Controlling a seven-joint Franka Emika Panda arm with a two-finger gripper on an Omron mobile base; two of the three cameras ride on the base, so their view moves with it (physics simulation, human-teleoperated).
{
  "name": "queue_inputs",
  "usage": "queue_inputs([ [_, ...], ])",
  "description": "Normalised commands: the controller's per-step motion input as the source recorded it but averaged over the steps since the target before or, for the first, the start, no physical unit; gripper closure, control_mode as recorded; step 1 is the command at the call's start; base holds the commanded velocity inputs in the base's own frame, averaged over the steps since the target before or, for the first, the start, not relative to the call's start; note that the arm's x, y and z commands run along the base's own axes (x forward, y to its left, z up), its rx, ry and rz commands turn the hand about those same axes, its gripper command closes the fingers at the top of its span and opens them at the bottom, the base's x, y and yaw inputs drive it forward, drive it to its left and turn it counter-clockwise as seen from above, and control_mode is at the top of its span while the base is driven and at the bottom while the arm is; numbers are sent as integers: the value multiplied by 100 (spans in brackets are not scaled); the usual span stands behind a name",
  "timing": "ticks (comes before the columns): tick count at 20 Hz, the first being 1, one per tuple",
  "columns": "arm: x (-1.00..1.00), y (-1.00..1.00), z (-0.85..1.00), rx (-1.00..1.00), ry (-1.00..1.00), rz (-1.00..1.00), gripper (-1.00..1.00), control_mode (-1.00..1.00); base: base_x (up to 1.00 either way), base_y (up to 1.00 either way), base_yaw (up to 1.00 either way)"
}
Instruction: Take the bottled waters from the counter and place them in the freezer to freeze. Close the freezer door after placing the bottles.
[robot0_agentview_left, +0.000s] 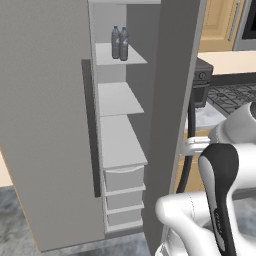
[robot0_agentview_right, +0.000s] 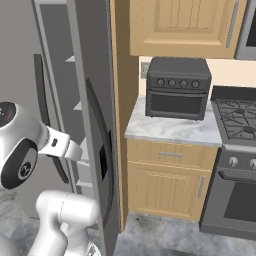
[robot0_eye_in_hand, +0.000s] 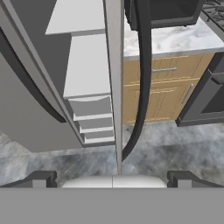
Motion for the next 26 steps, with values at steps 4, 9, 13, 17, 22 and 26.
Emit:
queue_inputs([
  [4, 4, -15, 0, 0, 0, 8, -100, -100, 0, 0, 0],
  [9, 0, -24, 0, 1, 0, 12, -100, -100, 0, 0, 0],
  [13, 0, -37, 0, 7, -2, 12, -100, -100, 0, 0, 0],
  [17, 0, -24, 0, 5, -3, 6, -100, -100, 0, 0, 0],
  [22, 4, -13, 0, 1, 0, 0, -100, -100, 0, 0, 0],
  [26, 34, -27, 0, 0, 0, 0, -100, -100, 0, 0, 0],
])
